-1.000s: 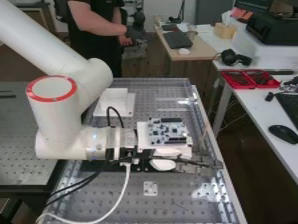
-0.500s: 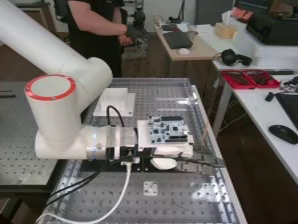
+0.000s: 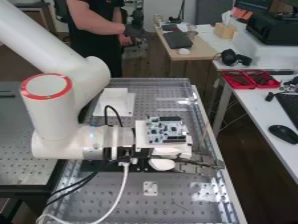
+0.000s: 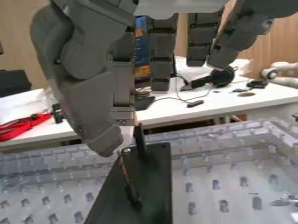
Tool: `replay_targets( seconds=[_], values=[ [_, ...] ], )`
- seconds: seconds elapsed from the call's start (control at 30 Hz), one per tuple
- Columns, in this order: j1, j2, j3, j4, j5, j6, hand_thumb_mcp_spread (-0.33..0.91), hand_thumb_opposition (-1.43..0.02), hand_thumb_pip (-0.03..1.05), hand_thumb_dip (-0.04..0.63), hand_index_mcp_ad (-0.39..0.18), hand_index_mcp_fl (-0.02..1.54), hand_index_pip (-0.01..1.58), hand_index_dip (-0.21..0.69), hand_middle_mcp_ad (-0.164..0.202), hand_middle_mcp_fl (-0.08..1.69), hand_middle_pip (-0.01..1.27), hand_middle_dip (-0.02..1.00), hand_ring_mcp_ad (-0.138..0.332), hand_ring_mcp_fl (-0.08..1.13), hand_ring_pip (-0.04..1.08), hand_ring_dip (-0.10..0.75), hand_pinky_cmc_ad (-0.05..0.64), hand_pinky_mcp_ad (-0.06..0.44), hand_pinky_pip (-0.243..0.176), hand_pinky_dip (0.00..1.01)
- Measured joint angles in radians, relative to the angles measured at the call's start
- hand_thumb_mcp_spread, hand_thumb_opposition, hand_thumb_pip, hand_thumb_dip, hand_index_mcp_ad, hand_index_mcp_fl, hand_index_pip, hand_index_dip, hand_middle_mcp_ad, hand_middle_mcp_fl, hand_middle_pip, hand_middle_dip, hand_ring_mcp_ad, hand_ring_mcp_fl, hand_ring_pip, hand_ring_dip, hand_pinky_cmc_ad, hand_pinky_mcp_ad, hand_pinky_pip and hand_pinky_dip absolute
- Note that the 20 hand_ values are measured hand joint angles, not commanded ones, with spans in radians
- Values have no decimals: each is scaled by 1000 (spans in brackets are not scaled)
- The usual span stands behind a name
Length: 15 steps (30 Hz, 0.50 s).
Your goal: Grab the drill bit and place it in the clear container
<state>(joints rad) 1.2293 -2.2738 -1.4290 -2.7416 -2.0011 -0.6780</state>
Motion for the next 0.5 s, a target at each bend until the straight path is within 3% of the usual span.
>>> replay_targets(
  seconds=[0.5],
  values=[
    [-1,3,-9,12,3,10,531,-866,562,237,-140,553,1075,152,68,335,115,206,175,77,93,37,326,133,-52,192]
  ],
)
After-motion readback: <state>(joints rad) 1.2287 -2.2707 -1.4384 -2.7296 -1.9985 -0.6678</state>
